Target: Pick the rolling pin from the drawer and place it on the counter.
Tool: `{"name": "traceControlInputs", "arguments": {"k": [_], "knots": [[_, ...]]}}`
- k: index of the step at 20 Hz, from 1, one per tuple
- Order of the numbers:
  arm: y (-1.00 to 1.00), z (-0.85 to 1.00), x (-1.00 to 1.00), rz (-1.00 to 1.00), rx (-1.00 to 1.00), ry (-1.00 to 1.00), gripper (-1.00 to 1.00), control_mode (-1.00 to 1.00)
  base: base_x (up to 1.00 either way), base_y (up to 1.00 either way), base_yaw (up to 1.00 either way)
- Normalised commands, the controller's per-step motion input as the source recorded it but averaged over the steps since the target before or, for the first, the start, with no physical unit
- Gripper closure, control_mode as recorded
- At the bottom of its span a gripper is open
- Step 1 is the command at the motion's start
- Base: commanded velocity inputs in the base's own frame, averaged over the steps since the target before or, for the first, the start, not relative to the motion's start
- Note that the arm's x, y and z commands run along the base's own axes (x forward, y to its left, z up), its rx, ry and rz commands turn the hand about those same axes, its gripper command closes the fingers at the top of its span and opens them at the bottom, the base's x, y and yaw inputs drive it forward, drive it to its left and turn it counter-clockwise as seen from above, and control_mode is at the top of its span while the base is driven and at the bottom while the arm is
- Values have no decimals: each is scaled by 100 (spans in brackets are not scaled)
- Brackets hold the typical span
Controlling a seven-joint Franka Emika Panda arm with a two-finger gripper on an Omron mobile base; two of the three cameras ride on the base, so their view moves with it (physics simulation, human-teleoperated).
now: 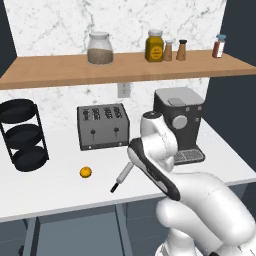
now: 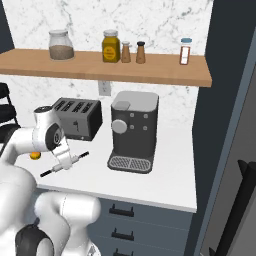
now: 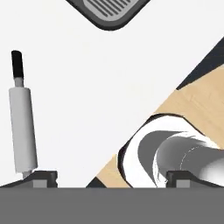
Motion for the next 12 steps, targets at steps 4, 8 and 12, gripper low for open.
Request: {"name": "traceControlInputs", "arguments": {"k": [4,8,12], "knots": [[-91,1,-57,31,0,2,-100,-100,0,0,0],[-96,6,-45,44,1,-22,-100,-100,0,0,0],[-79,83,-32,36,10,-31,-100,-100,0,0,0]]}}
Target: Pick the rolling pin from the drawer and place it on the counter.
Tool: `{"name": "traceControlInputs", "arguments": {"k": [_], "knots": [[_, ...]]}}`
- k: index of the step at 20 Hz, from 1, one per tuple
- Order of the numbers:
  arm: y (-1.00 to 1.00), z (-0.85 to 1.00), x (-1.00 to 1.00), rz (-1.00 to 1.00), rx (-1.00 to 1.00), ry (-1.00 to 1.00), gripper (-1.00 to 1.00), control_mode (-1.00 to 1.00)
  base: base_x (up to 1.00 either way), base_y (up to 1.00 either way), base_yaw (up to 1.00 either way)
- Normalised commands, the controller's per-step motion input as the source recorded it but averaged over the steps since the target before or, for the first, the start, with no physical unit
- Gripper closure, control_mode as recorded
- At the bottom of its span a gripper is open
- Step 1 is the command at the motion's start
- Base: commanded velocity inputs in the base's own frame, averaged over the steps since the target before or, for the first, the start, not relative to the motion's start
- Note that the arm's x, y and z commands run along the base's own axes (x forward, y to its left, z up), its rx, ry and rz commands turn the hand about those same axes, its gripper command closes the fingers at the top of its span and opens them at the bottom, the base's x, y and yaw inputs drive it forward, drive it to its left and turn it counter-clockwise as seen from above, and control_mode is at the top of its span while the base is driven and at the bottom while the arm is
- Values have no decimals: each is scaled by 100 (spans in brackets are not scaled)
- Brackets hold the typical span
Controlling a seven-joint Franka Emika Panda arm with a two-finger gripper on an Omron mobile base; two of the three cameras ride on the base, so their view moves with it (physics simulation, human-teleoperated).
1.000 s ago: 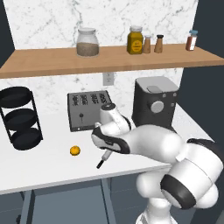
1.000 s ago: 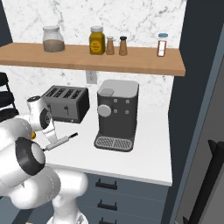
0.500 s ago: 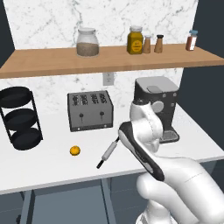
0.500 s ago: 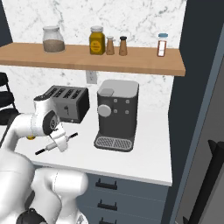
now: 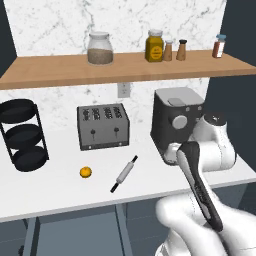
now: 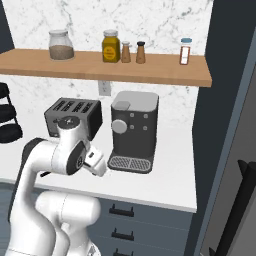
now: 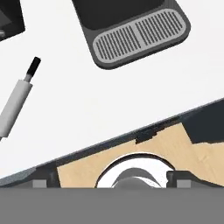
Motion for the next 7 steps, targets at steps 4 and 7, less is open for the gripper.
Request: {"name": "traceControlInputs", "arguments": {"k": [4,7], "knots": [[-91,97,-9,34,20,-31,-100,-100,0,0,0],[-61,76,2,30,28,-22,-100,-100,0,0,0]]}}
